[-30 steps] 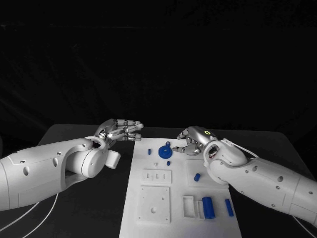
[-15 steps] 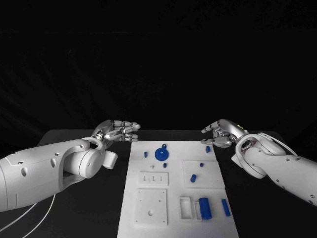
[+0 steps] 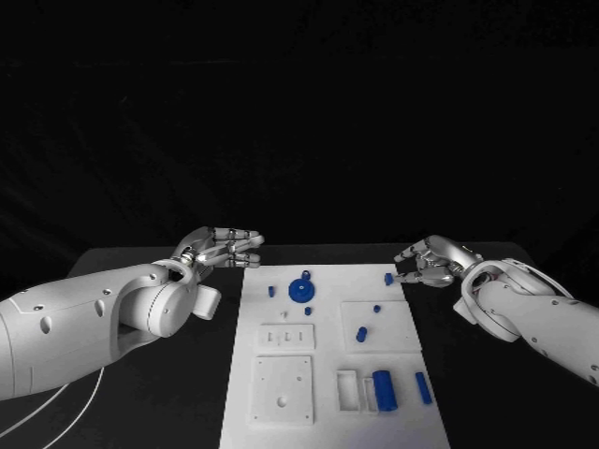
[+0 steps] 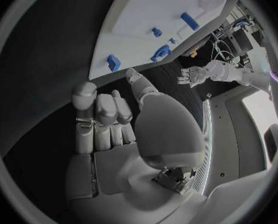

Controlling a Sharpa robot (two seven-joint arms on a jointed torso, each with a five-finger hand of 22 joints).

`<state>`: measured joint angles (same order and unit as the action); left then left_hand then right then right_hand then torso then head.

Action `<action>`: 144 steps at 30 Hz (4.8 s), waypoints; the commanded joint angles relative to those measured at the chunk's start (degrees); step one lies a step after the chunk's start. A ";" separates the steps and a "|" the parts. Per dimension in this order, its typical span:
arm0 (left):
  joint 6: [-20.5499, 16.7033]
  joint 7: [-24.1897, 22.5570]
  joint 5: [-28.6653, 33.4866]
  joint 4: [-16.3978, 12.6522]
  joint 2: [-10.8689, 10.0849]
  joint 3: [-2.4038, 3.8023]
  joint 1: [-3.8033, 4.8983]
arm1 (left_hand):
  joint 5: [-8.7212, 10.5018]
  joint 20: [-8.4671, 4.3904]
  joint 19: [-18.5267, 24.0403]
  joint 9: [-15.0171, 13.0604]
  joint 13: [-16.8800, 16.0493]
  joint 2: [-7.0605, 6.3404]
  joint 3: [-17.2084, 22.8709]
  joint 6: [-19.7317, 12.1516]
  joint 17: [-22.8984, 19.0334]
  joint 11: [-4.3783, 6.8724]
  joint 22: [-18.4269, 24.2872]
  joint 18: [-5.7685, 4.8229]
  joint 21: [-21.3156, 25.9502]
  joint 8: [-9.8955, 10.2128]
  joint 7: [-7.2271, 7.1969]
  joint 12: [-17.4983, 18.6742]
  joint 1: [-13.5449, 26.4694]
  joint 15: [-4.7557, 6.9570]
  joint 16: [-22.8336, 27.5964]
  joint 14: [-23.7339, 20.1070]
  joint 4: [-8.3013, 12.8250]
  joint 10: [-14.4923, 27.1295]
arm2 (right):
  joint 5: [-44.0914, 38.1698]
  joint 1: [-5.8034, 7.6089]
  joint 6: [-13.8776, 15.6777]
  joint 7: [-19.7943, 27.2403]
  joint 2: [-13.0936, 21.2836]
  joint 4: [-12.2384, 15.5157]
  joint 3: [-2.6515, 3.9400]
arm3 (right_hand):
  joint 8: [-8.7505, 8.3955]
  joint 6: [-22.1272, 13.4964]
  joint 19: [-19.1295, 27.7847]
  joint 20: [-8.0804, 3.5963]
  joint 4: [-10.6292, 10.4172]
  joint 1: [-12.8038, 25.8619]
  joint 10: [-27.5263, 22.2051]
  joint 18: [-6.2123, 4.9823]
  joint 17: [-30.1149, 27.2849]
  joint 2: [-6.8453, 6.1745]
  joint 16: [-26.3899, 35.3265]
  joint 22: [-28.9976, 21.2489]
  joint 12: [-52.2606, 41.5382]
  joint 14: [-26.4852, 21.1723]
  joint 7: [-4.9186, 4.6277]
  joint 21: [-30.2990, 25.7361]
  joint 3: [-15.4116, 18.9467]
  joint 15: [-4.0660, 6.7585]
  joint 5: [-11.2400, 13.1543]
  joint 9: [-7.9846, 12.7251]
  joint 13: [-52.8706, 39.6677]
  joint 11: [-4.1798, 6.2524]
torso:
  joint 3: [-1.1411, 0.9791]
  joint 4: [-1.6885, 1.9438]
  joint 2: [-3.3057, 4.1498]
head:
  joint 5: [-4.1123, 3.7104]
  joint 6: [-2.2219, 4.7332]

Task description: Assemble the parts on the task board

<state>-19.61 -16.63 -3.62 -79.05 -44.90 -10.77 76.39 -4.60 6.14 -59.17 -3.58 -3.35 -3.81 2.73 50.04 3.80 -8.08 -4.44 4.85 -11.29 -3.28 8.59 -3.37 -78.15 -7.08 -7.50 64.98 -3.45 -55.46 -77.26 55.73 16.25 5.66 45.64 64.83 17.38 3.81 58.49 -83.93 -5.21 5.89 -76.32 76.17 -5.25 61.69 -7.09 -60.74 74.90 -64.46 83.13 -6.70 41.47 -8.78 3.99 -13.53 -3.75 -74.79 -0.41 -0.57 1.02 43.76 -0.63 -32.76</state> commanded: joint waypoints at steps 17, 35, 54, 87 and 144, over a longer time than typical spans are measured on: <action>2.25 -1.04 -0.07 -0.39 0.46 0.04 -0.20 | -0.08 0.24 0.49 0.05 0.02 -0.52 0.74 -1.14 0.02 0.15 0.03 -0.42 -0.05 -0.11 -0.21 -0.08 -0.20 0.03 0.17 -0.31 -0.42 1.04 | 1.22 -1.36 -4.00 3.13 -4.24 -7.81 0.02 | -0.30 -4.10 -3.00 0.57 0.17 -0.88 -0.59 -0.58 -0.06 0.48 0.45 4.44 0.15 -0.20 -0.27 -0.73 0.80 -0.53 3.25 0.24 0.05 -0.31 | -0.41 0.53 0.63 | 0.70 -0.67; 2.15 -0.71 -0.16 -0.33 0.59 0.04 -0.20 | -0.08 0.26 0.53 0.05 0.03 -0.59 0.80 -1.25 0.02 0.19 0.03 -0.42 -0.03 -0.11 -0.23 -0.08 -0.26 0.01 0.16 -0.35 -0.52 1.11 | 3.26 -1.56 -3.28 3.34 -5.51 -8.79 0.02 | -0.27 2.76 -2.98 0.15 0.76 2.94 -0.46 -0.25 0.41 2.96 0.20 4.56 -0.50 -0.12 0.52 -0.78 -12.54 -0.11 10.41 0.04 -0.39 0.28 | -0.30 0.41 0.46 | 0.89 -0.74; 1.98 -0.07 -0.19 -0.24 0.69 0.04 -0.20 | -0.02 0.25 0.50 0.14 0.03 -1.03 1.09 -2.97 0.02 -0.09 0.01 -0.39 -0.08 -0.02 0.23 -0.08 -0.40 0.01 0.12 -0.33 -1.14 1.71 | 2.94 -1.57 -2.96 2.76 -6.01 -8.75 0.02 | -0.23 3.26 -3.00 0.00 1.50 4.09 -0.36 -0.12 0.56 2.68 0.35 4.54 -0.46 -0.07 0.73 -0.88 -14.21 0.00 10.36 0.01 -0.50 0.39 | -0.29 0.40 0.43 | 0.89 -0.77; 2.86 1.40 -2.40 0.00 0.70 0.06 -0.19 | 0.21 -0.97 -1.20 -0.20 -0.02 2.59 -1.43 6.33 0.09 0.48 -0.59 -0.77 -1.48 -0.34 0.26 -0.10 0.07 1.16 -2.29 2.23 1.26 -7.94 | 1.54 -1.55 3.96 0.25 -5.81 -6.43 0.03 | -0.11 13.71 -3.09 -1.49 5.53 3.21 0.82 1.12 1.28 6.84 0.40 4.49 -0.47 0.15 3.58 -0.67 -11.79 1.46 10.52 -3.17 -0.96 2.24 | -0.31 0.24 0.19 | 0.97 -0.52; 7.60 34.54 -28.66 8.38 15.61 0.01 3.38 | -8.20 -13.82 -7.84 -38.10 -22.48 -1.74 -0.18 16.46 28.98 11.63 -48.32 -2.33 -33.50 -0.46 -7.49 -18.39 14.62 13.74 -58.91 13.76 -6.02 -30.30 | -12.88 1.72 -2.75 -22.12 -13.08 13.18 -1.02 | -0.12 13.51 -3.22 -1.44 7.13 4.37 1.21 0.73 1.35 6.02 0.85 4.51 -0.62 0.29 3.38 0.31 -14.72 1.46 6.79 -5.25 -1.98 2.34 | 0.04 -0.43 -3.31 | 0.99 -0.18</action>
<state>-12.52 16.71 -31.41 -70.47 -29.48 -10.79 79.72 -13.04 -7.68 -66.47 -41.73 -25.77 -5.94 2.40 66.63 32.73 3.62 -52.67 2.62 -44.99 -3.96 1.01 -21.57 -63.55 6.75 -66.13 79.21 -9.63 -83.90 -89.07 57.43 14.28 -15.80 32.68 78.01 16.37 3.49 67.75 -83.93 -6.44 13.02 -72.17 77.20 -4.75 63.06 -1.63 -60.29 74.90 -64.97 83.42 -4.39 41.60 -23.13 5.05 -6.61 -4.17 -74.91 1.82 -0.55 0.65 40.46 0.36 -32.87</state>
